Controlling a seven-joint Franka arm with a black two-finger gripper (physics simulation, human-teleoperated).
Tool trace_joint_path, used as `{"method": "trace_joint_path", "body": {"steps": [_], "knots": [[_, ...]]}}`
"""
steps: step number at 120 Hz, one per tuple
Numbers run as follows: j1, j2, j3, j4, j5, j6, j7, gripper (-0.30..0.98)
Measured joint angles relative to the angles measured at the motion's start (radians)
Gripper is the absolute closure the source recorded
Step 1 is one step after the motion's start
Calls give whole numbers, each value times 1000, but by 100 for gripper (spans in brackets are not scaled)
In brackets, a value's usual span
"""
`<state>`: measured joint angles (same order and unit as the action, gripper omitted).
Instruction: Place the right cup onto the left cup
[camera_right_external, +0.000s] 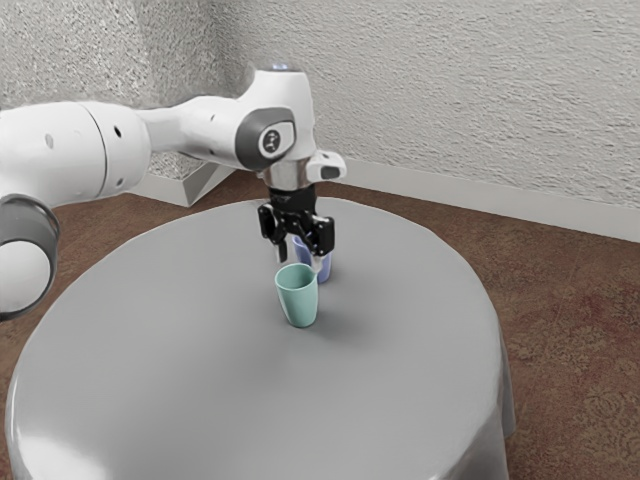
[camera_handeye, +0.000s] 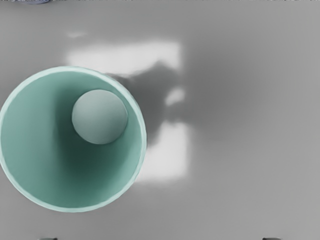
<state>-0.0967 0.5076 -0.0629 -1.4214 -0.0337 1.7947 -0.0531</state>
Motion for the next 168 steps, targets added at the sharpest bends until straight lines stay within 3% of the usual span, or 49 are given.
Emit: {"method": "trace_joint_path", "body": {"steps": [85,138,168], "knots": [[34,197,-10,132,6,34,14,26],[42,223,-12,155,3,39,12,66],[44,222,-12,155,2,41,7,75]]}}
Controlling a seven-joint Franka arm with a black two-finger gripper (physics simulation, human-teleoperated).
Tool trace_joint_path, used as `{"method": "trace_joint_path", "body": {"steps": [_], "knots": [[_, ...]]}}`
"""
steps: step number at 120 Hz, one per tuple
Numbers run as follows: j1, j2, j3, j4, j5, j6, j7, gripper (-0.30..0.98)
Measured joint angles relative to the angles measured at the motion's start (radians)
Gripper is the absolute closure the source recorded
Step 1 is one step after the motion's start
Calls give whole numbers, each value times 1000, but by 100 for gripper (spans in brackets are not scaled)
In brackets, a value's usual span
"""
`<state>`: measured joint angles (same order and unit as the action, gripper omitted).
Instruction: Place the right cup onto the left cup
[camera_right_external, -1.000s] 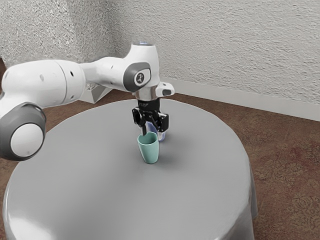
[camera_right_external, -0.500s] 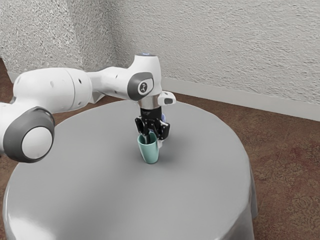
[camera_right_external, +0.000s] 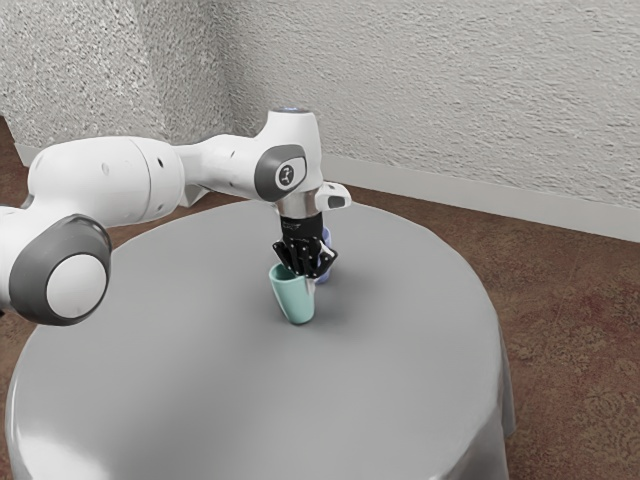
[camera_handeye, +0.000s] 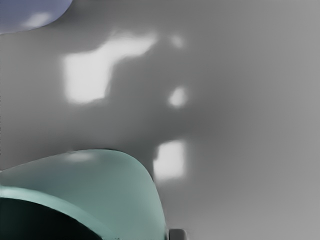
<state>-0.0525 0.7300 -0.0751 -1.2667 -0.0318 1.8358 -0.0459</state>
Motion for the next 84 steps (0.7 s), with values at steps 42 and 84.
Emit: {"method": "trace_joint_path", "body": {"steps": [42,84], "knots": [[-6,-42,7,45,18,-49,-12,78],[-1,-4,-1,236,84,-198,-8,78]]}}
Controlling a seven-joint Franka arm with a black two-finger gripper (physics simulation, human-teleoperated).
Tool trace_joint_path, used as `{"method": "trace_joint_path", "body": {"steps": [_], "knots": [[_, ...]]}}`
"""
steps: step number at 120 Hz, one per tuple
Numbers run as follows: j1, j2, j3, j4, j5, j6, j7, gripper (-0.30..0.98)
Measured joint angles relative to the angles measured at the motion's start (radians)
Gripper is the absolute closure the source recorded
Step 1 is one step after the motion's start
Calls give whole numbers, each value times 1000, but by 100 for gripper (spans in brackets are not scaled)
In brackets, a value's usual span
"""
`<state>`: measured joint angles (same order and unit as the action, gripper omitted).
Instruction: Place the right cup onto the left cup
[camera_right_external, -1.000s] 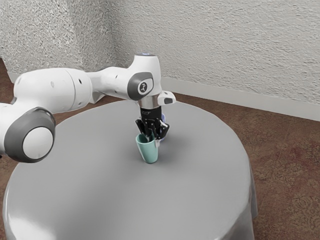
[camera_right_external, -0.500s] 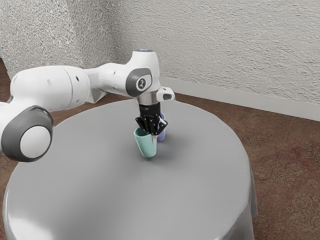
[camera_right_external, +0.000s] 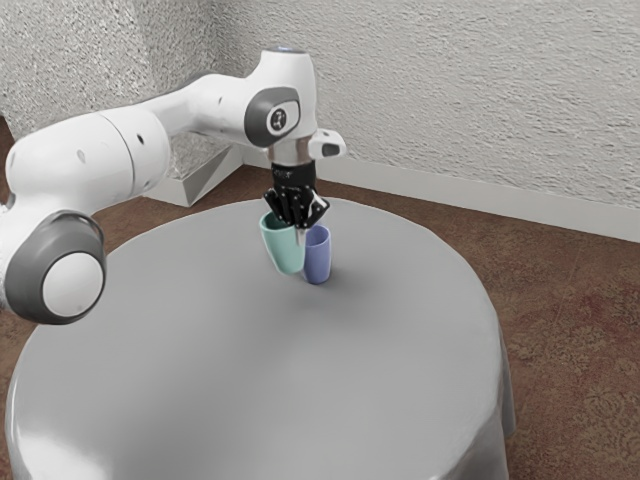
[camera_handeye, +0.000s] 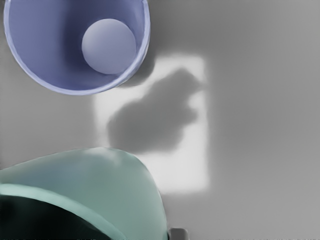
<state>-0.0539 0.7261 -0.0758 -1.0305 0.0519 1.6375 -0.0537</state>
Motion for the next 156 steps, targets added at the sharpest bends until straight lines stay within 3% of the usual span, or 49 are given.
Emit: {"method": "trace_joint_path", "body": {"steps": [16,37,69,111,129,156], "knots": [[3,44,-6,101,35,-49,17,78],[21,88,-94,198,135,-87,45,79],[60,150,-269,296,317,-98,85,79],[126,199,-503,304,572,-44,133,79],[142,213,-519,303,618,-22,147,79],[171,221,-550,304,634,15,165,79]]}}
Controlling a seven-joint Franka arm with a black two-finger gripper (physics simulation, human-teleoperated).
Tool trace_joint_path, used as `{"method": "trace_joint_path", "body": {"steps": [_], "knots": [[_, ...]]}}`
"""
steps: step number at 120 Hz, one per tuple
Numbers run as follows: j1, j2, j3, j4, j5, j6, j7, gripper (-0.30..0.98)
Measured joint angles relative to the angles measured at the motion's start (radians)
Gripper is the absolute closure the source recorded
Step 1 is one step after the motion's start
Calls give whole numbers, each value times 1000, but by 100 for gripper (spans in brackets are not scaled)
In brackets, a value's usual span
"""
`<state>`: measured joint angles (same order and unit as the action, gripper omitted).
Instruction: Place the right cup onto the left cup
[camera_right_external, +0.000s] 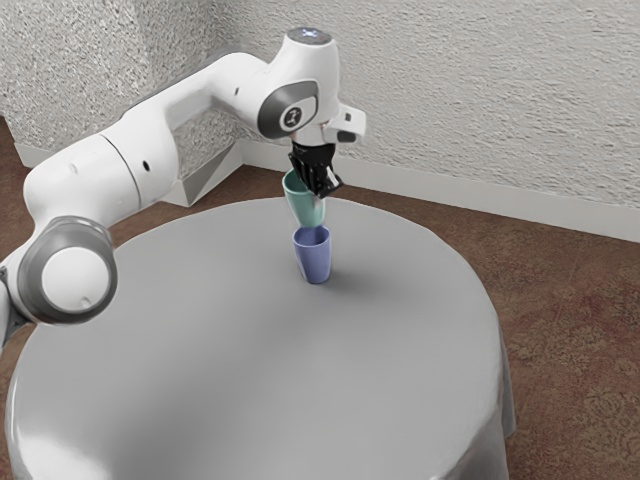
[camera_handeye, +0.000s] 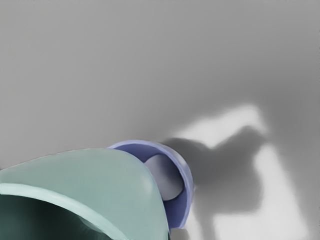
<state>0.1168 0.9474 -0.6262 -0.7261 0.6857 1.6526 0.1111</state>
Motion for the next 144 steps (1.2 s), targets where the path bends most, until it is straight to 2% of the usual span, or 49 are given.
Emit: {"method": "trace_joint_path", "body": {"steps": [21,80,129,132,144], "knots": [[6,17,-6,-1,-3,16,11,79],[33,31,-9,-3,-70,10,27,79],[40,69,-8,-6,-76,6,31,79],[40,71,-8,-6,-77,7,31,76],[41,73,-12,-6,-80,-10,25,53]]}}
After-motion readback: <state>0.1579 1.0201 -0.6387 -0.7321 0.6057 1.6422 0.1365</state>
